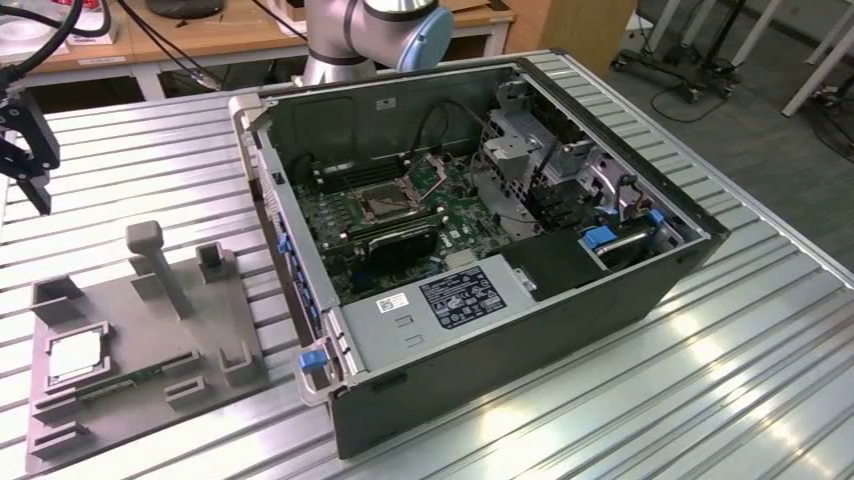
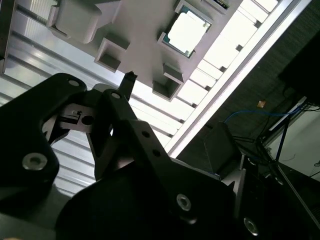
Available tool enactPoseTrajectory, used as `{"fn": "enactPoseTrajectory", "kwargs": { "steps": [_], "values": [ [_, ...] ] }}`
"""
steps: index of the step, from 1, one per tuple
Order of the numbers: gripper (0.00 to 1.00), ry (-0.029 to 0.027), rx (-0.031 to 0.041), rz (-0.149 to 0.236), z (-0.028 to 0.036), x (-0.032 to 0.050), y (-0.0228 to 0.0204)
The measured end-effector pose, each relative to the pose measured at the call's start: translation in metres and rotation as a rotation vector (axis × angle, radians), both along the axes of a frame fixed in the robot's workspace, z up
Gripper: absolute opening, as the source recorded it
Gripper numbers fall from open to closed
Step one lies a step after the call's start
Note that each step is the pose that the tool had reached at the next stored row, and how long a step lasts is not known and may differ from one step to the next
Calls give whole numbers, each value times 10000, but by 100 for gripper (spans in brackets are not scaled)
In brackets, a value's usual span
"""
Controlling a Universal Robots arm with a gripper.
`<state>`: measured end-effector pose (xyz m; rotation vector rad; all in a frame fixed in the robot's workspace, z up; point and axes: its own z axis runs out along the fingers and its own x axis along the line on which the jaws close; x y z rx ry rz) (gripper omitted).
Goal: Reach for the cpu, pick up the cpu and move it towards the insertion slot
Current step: 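Reach for the cpu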
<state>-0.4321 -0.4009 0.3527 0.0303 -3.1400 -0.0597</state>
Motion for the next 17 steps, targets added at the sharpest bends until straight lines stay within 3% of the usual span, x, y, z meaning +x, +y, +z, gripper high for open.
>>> {"fn": "enactPoseTrajectory", "kwargs": {
  "steps": [17],
  "values": [
    [82, 0, 0, 0, 0, -7, 0]
  ]
}}
